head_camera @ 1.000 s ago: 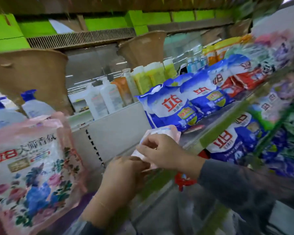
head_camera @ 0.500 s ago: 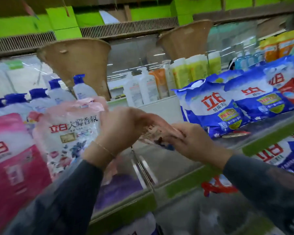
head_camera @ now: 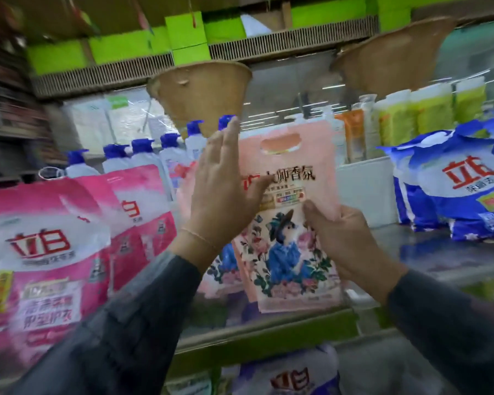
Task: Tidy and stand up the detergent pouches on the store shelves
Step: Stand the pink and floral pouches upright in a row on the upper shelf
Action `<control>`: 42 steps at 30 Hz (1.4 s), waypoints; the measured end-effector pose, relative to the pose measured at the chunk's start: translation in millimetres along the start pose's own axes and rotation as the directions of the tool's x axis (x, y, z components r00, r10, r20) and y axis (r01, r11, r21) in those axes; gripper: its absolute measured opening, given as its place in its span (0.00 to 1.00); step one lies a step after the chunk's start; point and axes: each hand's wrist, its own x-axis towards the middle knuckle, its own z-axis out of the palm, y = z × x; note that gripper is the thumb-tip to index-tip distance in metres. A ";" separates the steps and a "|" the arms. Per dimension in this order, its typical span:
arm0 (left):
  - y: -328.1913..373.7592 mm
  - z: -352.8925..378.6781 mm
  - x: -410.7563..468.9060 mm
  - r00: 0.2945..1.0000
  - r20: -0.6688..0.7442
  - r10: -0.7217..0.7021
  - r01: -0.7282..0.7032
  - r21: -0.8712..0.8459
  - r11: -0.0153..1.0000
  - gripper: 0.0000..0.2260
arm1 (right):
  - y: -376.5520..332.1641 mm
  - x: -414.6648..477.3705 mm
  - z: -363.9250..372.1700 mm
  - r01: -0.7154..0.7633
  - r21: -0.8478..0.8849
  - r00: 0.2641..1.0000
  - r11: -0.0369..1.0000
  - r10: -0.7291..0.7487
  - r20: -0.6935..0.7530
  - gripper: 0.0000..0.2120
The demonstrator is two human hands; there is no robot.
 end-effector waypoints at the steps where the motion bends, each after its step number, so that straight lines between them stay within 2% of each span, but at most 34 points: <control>1: -8.1 -2.0 -12.0 0.999 -0.044 -0.021 0.021 -0.004 1.000 0.41 | -0.2 -1.9 5.1 -0.020 0.024 1.000 1.000 0.020 0.009 0.11; 3: -23.5 -3.4 -36.1 0.995 -0.048 -0.089 0.085 -0.076 0.993 0.42 | 0.2 -5.4 13.1 -0.046 0.050 0.998 0.998 0.044 0.038 0.10; 5: -42.0 1.1 -58.4 0.984 0.035 -0.174 0.177 -0.199 0.964 0.44 | 0.9 -8.6 21.0 -0.066 0.071 0.996 0.995 0.062 0.059 0.08; 8: -59.8 3.9 -78.6 0.920 0.200 -0.336 0.391 -0.454 0.800 0.50 | 3.1 -13.1 32.9 -0.091 0.094 0.994 0.991 0.085 0.072 0.06; 11: -61.7 0.8 -85.9 0.906 0.295 -0.304 0.422 -0.567 0.707 0.51 | 8.1 -16.3 41.2 -0.104 0.077 0.993 0.992 0.100 0.055 0.06; 14: -59.1 1.6 -90.7 0.914 0.311 -0.261 0.404 -0.640 0.654 0.46 | 9.6 -21.1 47.4 -0.110 0.061 0.993 0.992 0.108 0.042 0.08; 19: -57.6 4.1 -92.6 0.890 0.291 -0.352 0.455 -0.625 0.634 0.40 | 13.0 -23.8 52.2 -0.125 0.082 0.991 0.989 0.120 0.062 0.09; 22: -62.2 6.6 -87.9 0.870 0.301 -0.391 0.483 -0.678 0.554 0.41 | 15.7 -21.6 53.0 -0.122 0.105 0.990 0.987 0.114 0.082 0.11; 25: -69.7 8.5 -81.5 0.864 0.284 -0.415 0.480 -0.713 0.511 0.40 | 17.5 -20.2 57.3 -0.149 0.135 0.985 0.980 0.134 0.112 0.10; 28: -77.1 8.0 -77.7 0.864 0.257 -0.433 0.461 -0.752 0.472 0.34 | 20.7 -18.6 63.5 -0.153 0.146 0.984 0.977 0.136 0.117 0.10; 30: -81.6 8.4 -77.7 0.868 0.227 -0.442 0.445 -0.751 0.488 0.32 | 19.2 -18.0 65.9 -0.162 0.139 0.979 0.977 0.141 0.145 0.10; 32: -82.6 8.1 -80.3 0.871 0.194 -0.452 0.433 -0.737 0.519 0.38 | 17.2 -17.2 65.0 -0.154 0.101 0.974 0.983 0.134 0.185 0.11; 34: -80.5 8.2 -85.1 0.865 0.196 -0.462 0.444 -0.729 0.521 0.44 | 16.3 -17.0 61.3 -0.109 0.037 0.977 0.993 0.100 0.187 0.16; 36: -78.8 11.2 -91.3 0.857 0.203 -0.473 0.463 -0.706 0.536 0.47 | 19.2 -18.7 57.0 -0.048 -0.033 0.984 0.998 0.053 0.168 0.22; 38: -78.9 15.9 -97.2 0.848 0.185 -0.497 0.476 -0.678 0.560 0.49 | 28.7 -22.5 53.4 0.002 -0.084 0.989 0.996 0.010 0.145 0.23; 40: -80.9 19.8 -101.4 0.839 0.190 -0.510 0.491 -0.666 0.561 0.50 | 42.8 -26.0 52.8 -0.038 -0.104 0.985 0.994 0.054 0.163 0.28; 42: -77.7 18.5 -103.2 0.848 0.202 -0.489 0.482 -0.678 0.556 0.49 | 52.3 -27.2 56.0 -0.143 -0.067 0.964 0.988 0.154 0.218 0.32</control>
